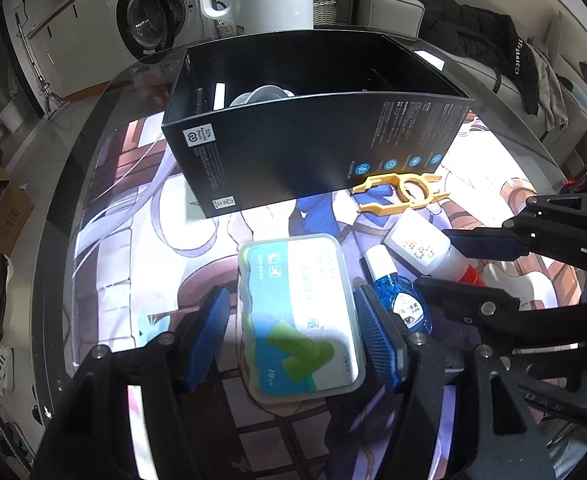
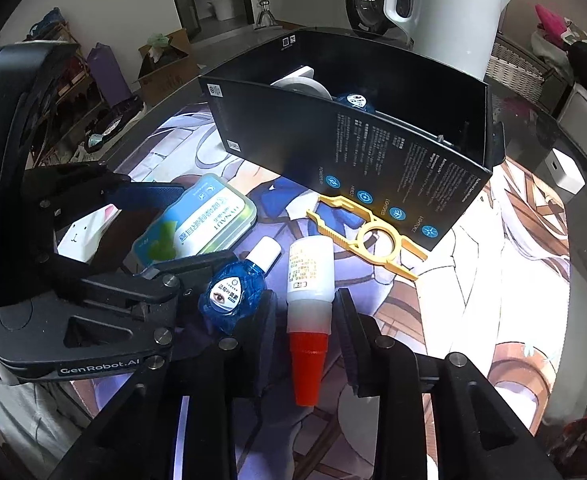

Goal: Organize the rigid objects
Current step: 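Lift the tin and glue bottle and carry both over the black box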

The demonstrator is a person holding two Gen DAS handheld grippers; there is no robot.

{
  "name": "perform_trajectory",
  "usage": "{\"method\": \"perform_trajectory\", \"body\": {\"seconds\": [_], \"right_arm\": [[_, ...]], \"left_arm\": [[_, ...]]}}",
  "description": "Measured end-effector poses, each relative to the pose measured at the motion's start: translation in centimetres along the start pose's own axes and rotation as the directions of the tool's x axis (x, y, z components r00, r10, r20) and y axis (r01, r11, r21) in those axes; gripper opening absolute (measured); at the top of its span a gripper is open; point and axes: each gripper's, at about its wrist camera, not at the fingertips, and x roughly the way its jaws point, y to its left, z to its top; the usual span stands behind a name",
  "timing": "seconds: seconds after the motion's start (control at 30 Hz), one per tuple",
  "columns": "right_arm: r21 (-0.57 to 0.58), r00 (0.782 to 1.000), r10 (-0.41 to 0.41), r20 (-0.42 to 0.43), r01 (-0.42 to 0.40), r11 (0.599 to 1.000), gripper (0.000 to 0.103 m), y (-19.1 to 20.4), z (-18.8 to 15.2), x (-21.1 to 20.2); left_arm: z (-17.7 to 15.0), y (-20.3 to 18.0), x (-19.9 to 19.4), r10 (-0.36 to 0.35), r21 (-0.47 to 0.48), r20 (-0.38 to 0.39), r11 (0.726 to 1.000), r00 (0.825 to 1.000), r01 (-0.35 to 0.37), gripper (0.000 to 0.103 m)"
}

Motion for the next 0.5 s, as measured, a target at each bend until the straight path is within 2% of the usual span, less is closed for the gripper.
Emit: {"method": "perform_trajectory", "body": {"seconds": [0.03, 0.13, 0.2, 0.23, 0.5], "right_arm": [[-0.009, 1.0, -0.011, 0.001, 0.011, 1.0, 0.03, 0.27, -0.03, 0.05], [-0.02, 1.0, -0.027, -0.003, 0.027, 0.999, 0.03, 0.73, -0.34, 0.06], [-0.006, 1.0, -0.023, -0.005, 0.023, 1.0, 0.028, 0.67, -0.27, 0.13], [-0.005, 0.999, -0.032, -0.003, 0.032, 0.999, 0.023, 0.64, -0.23, 0.13], [0.015, 1.0, -0.021, 0.01, 0.02, 1.0, 0.021, 0.08, -0.27, -0.28]], "left_arm": [[-0.03, -0.05, -0.05, -0.005, 0.005, 0.001, 1.0, 1.0, 0.005, 0.058], [-0.01, -0.01, -0.22, -0.015, 0.005, 0.0, 1.0, 1.0, 0.015, 0.055], [0.15, -0.08, -0.23, -0.02, 0.002, -0.004, 1.0, 1.0, 0.02, 0.055], [0.2, -0.14, -0.25, -0.02, 0.002, -0.006, 1.0, 1.0, 0.02, 0.055], [0.19, 0.67, -0.51, -0.049, -0.04, -0.009, 0.998, 0.999, 0.048, 0.055]]}}
